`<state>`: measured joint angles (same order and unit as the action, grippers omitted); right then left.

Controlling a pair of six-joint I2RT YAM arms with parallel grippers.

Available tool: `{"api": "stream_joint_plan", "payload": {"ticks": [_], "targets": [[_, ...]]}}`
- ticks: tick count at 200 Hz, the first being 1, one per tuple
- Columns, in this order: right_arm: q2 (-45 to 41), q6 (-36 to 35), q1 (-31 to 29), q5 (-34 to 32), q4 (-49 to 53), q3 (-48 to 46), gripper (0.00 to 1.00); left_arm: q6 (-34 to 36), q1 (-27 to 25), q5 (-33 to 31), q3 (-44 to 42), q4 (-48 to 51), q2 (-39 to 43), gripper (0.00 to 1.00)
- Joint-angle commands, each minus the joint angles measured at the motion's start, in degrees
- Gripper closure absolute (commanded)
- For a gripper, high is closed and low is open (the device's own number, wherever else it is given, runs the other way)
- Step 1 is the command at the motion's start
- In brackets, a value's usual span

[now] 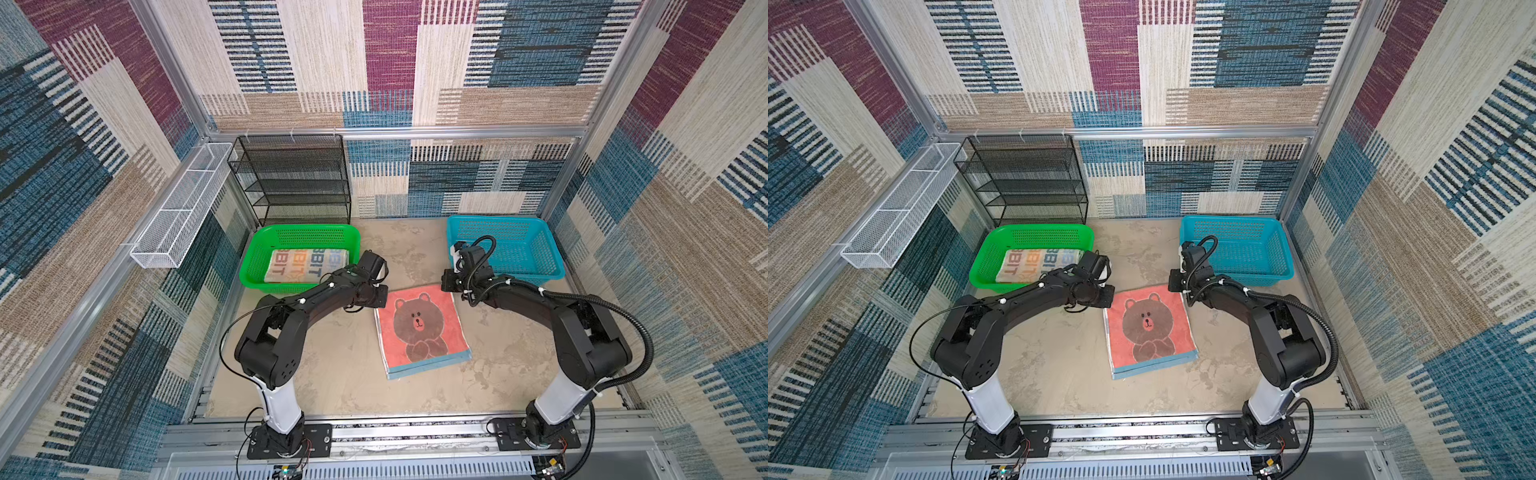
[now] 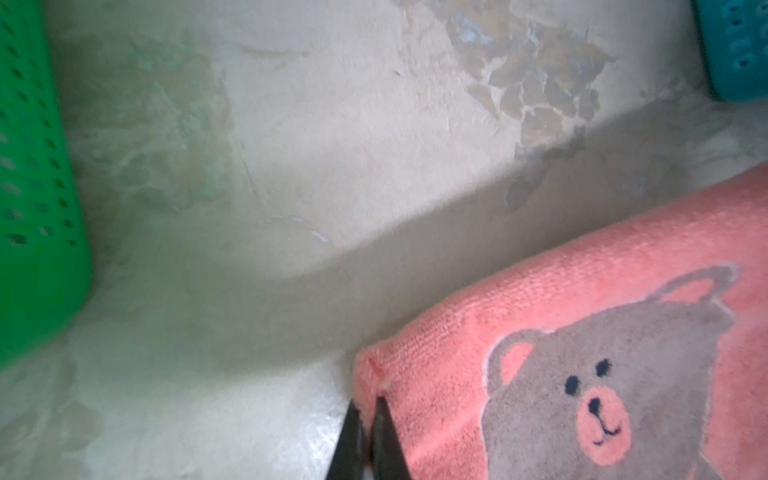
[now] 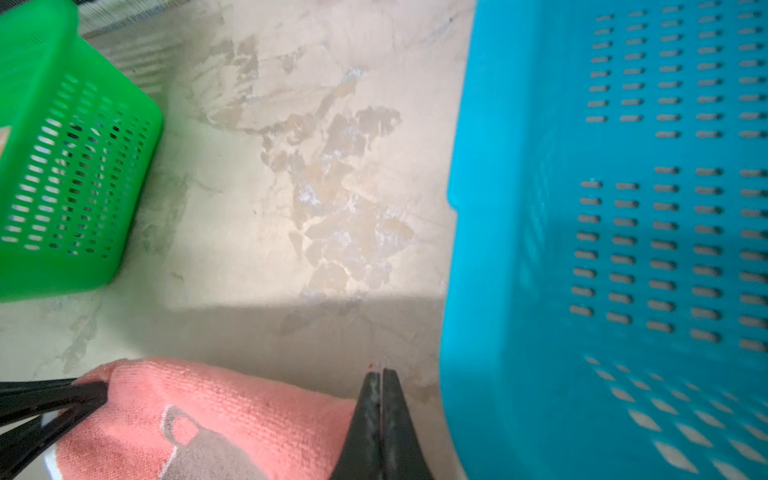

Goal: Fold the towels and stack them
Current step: 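Fold the far edge over toward the robot with both grippers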

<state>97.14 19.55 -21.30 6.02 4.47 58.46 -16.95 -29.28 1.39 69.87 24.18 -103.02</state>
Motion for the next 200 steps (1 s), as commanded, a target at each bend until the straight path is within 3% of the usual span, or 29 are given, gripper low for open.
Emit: {"api": "stream_joint_plan", "payload": {"ticks": [1, 54, 94, 157, 200], "targets": [[-0.3, -1.4, 0.0, -0.1, -1.8, 1.9, 1.00, 2.8, 1.1, -1.5, 1.6, 1.0, 0.8, 1.00], [-0.2, -2.7, 0.0, -1.7, -4.4, 4.4, 1.00, 6.5, 2.6, -4.1, 2.4, -1.3, 3.4, 1.00], [-5.1, -2.6, 0.0, -1.2, -5.2, -1.4, 1.00, 7.6, 2.0, 2.4, -5.2, -5.3, 10.6, 1.00], [-12.5, -2.2, 0.0, 3.7, -3.7, -10.5, 1.00, 0.5, -0.5, 12.7, -18.0, -11.0, 20.1, 1.00], [-16.4, -0.8, 0.0, 5.2, -3.9, -17.1, 1.00, -3.9, -4.2, 11.9, -23.5, -12.3, 22.8, 1.00]]}}
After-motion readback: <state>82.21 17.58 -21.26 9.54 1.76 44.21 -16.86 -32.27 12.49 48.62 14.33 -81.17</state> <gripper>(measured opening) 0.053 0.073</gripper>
